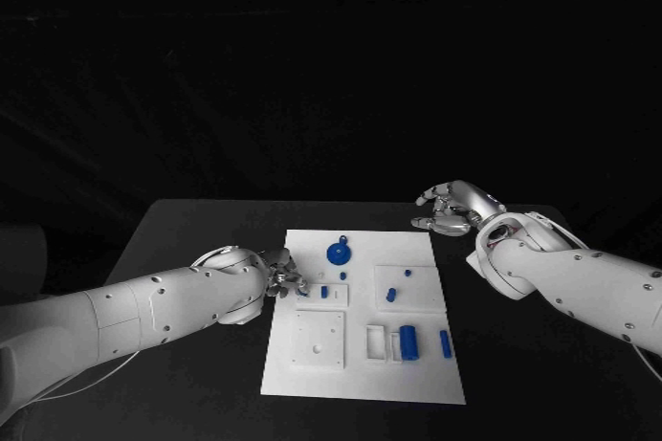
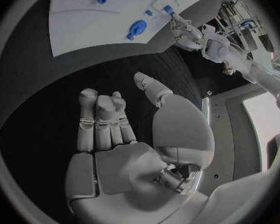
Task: Assemble the parts on the task board
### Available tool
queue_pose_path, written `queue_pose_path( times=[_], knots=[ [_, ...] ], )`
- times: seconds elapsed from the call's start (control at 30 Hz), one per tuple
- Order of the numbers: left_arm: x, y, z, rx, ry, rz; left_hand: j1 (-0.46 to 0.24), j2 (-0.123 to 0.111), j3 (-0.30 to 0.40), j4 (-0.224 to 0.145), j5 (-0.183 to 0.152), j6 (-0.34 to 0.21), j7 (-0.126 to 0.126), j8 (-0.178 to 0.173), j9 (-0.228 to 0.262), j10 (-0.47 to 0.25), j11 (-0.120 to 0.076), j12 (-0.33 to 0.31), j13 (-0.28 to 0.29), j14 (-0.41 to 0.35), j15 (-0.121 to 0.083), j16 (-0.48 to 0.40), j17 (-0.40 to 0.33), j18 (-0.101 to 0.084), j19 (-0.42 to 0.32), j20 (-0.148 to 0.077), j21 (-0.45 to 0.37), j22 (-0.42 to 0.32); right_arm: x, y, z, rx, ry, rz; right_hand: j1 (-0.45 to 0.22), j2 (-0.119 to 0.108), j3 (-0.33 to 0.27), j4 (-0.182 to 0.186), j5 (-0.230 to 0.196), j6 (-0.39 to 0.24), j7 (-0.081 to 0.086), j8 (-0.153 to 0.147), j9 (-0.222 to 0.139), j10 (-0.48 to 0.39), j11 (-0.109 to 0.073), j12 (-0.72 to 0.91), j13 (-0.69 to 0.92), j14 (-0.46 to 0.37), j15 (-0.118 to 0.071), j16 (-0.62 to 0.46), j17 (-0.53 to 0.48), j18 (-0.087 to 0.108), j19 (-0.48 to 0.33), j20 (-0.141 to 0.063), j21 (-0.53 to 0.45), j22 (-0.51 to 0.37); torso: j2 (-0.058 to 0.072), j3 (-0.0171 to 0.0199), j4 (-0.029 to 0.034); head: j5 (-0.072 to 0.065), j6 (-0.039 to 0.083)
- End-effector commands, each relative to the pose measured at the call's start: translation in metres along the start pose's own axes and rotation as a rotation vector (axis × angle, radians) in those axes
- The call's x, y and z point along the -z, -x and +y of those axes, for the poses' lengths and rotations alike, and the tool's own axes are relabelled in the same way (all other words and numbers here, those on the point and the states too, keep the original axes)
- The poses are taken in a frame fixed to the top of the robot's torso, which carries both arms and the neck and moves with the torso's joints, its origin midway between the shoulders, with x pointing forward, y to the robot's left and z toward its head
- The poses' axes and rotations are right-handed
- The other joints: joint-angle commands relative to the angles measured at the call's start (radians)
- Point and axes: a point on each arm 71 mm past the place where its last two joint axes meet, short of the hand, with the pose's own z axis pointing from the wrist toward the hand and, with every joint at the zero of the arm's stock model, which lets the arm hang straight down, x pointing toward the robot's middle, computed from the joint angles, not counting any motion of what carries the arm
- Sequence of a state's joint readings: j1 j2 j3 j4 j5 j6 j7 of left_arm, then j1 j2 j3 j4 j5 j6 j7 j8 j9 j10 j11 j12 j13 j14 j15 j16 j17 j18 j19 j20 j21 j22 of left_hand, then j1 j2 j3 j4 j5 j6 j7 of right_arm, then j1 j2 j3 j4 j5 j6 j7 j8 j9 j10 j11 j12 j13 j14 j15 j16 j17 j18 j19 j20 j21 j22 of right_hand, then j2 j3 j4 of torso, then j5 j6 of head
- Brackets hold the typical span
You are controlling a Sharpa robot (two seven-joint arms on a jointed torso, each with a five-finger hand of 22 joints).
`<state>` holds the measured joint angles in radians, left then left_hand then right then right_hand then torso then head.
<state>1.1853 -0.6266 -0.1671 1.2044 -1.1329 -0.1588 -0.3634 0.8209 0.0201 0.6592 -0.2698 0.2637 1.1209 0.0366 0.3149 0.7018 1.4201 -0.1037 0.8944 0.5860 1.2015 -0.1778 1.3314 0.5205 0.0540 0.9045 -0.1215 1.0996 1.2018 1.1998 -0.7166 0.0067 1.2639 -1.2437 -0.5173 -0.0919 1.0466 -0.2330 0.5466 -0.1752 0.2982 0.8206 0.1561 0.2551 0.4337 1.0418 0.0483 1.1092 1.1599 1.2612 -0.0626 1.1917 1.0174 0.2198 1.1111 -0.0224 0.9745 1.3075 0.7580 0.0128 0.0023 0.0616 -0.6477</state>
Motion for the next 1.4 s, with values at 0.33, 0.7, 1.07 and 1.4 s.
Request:
queue_pose_path(
  times=[0.33, 0.7, 1.07, 1.4],
  knots=[
    [-0.0012, -0.0075, -0.0053, -0.017, -0.011, 0.03, -0.002, 0.009, 0.006, 0.003, 0.0, 0.077, -0.033, 0.012, 0.002, -0.002, -0.004, 0.008, 0.003, 0.005, -0.01, 0.006, 0.002, -0.004, 0.004, -0.139, 0.008, 0.002, 0.0001, -0.0013, 0.0017, 0.007, 0.013, 0.011, -0.002, 0.002, -0.005, 0.001, 0.002, 0.0, 0.008, 0.007, -0.002, -0.008, 0.001, 0.004, -0.002, 0.005, 0.001, -0.006, 0.001, 0.042, 0.005, -0.003, -0.005, 0.017, 0.001, 0.0, -0.0011, -0.001, -0.003],
    [-0.0021, -0.0076, -0.0063, -0.017, -0.01, 0.028, -0.002, 0.011, 0.007, 0.003, 0.0, 0.078, -0.033, 0.013, 0.002, -0.002, -0.004, 0.01, 0.003, 0.005, -0.01, 0.007, 0.003, -0.004, 0.004, -0.139, 0.008, 0.003, 0.0002, -0.0013, 0.0018, 0.007, 0.014, 0.012, -0.001, 0.002, -0.005, 0.001, 0.002, 0.0, 0.008, 0.007, -0.002, -0.009, 0.001, 0.004, -0.002, 0.005, 0.001, -0.006, 0.001, 0.042, 0.005, -0.003, -0.005, 0.017, 0.001, 0.0006, 0.0002, -0.003, -0.002],
    [-0.0027, -0.0095, -0.0081, -0.029, -0.012, 0.048, -0.008, 0.007, 0.006, 0.005, -0.003, 0.088, -0.037, 0.018, 0.003, 0.0, -0.008, 0.02, 0.009, 0.009, -0.011, 0.015, 0.006, -0.004, 0.006, -0.14, 0.01, 0.006, 0.0004, -0.0011, 0.0014, 0.007, 0.012, 0.013, -0.001, 0.002, -0.005, 0.001, 0.003, 0.0, 0.008, 0.007, -0.002, -0.009, 0.001, 0.004, -0.002, 0.005, 0.001, -0.006, 0.001, 0.042, 0.005, -0.003, -0.005, 0.017, 0.0, 0.0, 0.0, -0.003, -0.003],
    [-0.0034, -0.0102, -0.008, -0.065, -0.007, 0.06, -0.019, 0.0, 0.004, 0.021, -0.022, 0.114, -0.046, 0.031, 0.005, 0.003, -0.017, 0.054, 0.026, 0.017, -0.013, 0.042, 0.018, -0.001, 0.013, -0.144, 0.017, 0.016, 0.0006, -0.0009, 0.001, 0.008, 0.011, 0.013, -0.001, 0.002, -0.005, 0.001, 0.004, 0.0, 0.008, 0.007, -0.002, -0.009, 0.001, 0.005, -0.003, 0.005, 0.001, -0.006, 0.001, 0.042, 0.005, -0.003, -0.005, 0.017, 0.0, 0.0005, -0.0004, -0.002, -0.005]
  ],
)
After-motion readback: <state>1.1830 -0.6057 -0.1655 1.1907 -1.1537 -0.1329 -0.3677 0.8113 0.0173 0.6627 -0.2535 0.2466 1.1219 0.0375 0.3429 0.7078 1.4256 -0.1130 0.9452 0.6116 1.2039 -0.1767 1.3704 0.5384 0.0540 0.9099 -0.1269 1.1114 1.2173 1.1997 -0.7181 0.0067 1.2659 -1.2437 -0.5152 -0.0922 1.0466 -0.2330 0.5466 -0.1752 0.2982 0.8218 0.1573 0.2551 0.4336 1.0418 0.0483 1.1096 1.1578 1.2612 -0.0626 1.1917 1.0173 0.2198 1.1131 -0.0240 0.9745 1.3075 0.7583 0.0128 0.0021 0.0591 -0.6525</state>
